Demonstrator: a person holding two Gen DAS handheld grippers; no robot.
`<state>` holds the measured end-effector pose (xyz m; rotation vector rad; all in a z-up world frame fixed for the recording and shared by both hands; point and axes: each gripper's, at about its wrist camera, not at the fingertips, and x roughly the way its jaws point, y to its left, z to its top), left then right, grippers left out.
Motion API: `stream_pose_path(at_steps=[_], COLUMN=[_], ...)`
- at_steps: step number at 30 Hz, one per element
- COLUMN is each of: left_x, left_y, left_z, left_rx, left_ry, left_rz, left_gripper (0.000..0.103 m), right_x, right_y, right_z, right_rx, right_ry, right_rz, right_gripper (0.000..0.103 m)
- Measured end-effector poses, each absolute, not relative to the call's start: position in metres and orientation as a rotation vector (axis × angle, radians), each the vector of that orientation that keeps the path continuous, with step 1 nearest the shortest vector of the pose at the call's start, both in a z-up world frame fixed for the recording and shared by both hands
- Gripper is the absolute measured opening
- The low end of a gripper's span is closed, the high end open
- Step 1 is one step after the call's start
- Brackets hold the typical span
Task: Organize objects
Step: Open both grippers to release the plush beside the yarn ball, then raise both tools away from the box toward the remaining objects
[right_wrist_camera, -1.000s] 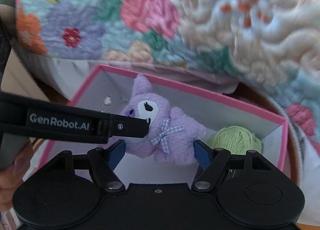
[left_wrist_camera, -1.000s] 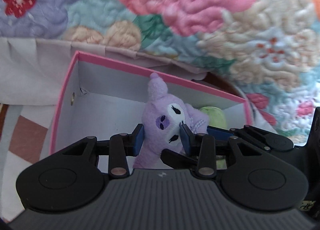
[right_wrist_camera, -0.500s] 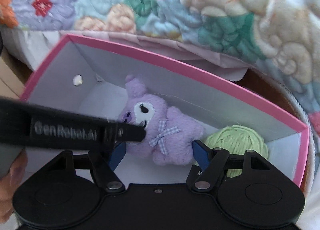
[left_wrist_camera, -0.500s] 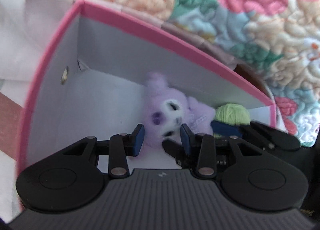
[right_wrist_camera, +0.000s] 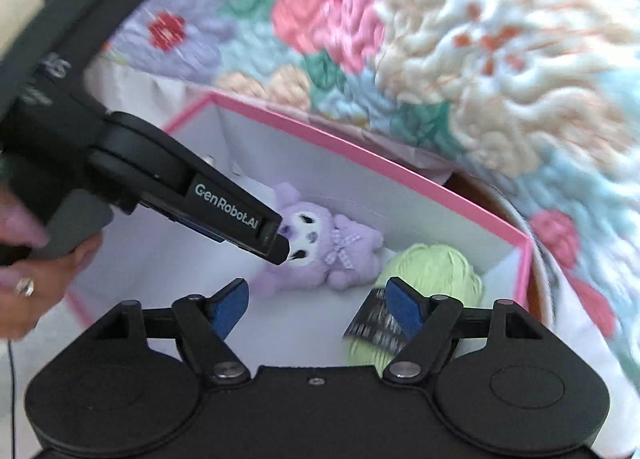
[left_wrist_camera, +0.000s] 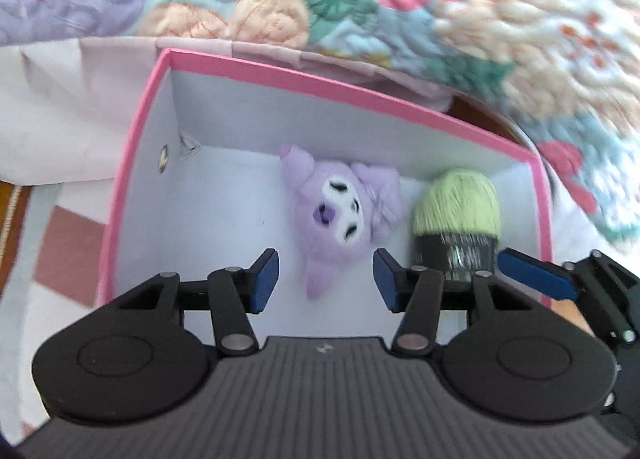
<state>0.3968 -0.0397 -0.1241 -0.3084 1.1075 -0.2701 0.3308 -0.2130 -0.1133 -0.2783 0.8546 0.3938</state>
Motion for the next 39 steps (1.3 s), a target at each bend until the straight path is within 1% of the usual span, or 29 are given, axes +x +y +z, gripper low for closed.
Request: stream_pose_path(at_steps=[5,14,23,27,32,39], left_x=[0.353,0.292,0.237,0.216,0.19,0.154], left_y=[-0.029,-0.013,0.004,0.007,0.015,0.017], left_z=[-0.098,-0.03,0.035,0.053,0.071,0.086], left_rx=[-0.24,-0.125,-0.083,-0.073,-0.136,-0.099], left_ry=[1.105,1.102,1.093,1.089,1.11,1.083], left_rz=[-0.287,-0.293,-0.301,-0.316,-0.351,-0.321], left_gripper=[0.055,0.063,0.066,0.067,0.068,0.068], right_x=[0.293,0.243,0.202,0.182,0.159,0.124], right_y=[-0.223,-0.221,-0.222,-0.222,-0.221,-0.22], right_z=[-0.086,-0.026,0.025,0.046,0.066,0.079], right_rx=[-0.16,-0.126,-0.08,-0.072,-0.063,-0.08], right_ry=[0.816,0.8,0.812,0.812,0.837,0.848], right_rz=[0.416,0.41,0.392,0.397,0.409,0.415], right_gripper=[0.08,0.08,0.08,0.08,0.08,0.081])
